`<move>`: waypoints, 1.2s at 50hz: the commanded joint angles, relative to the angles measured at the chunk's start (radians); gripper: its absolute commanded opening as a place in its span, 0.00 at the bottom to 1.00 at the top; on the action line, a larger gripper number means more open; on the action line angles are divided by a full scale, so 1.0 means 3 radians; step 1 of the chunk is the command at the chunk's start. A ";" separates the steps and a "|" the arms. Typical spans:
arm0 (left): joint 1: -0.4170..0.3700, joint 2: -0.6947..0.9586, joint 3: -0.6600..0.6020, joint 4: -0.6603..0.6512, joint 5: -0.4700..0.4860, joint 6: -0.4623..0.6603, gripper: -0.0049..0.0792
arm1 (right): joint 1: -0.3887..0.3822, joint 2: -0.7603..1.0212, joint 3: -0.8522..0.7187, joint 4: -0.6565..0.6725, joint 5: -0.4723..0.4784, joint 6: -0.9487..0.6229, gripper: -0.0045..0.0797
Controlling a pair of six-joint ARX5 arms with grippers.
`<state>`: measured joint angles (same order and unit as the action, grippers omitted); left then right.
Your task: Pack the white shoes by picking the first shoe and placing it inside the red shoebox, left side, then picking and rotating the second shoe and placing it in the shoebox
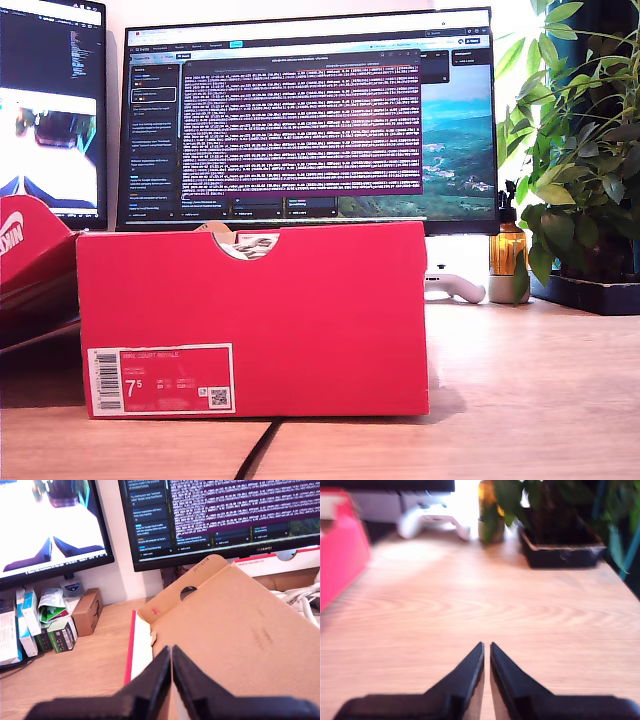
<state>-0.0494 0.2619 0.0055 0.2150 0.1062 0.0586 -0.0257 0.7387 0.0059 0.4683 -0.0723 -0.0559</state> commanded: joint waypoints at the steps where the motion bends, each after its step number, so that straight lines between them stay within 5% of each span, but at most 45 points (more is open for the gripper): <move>1: 0.0029 -0.0005 -0.0106 0.0005 0.0008 0.0004 0.04 | -0.0009 -0.0061 -0.0006 -0.0104 -0.0024 0.0017 0.04; 36: 0.0090 -0.0005 -0.0106 -0.0033 0.0003 -0.0053 0.04 | -0.0009 -0.1954 -0.0004 -0.2065 0.0043 0.0142 0.04; 60: 0.0093 -0.0005 -0.0106 -0.0484 -0.0244 -0.0220 0.04 | 0.0001 -0.2162 0.0145 -0.2552 0.0034 0.0276 0.04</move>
<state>-0.0254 0.2619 0.0055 0.0814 0.0387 0.0040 -0.0254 0.0891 0.0402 -0.2768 -0.0616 0.0185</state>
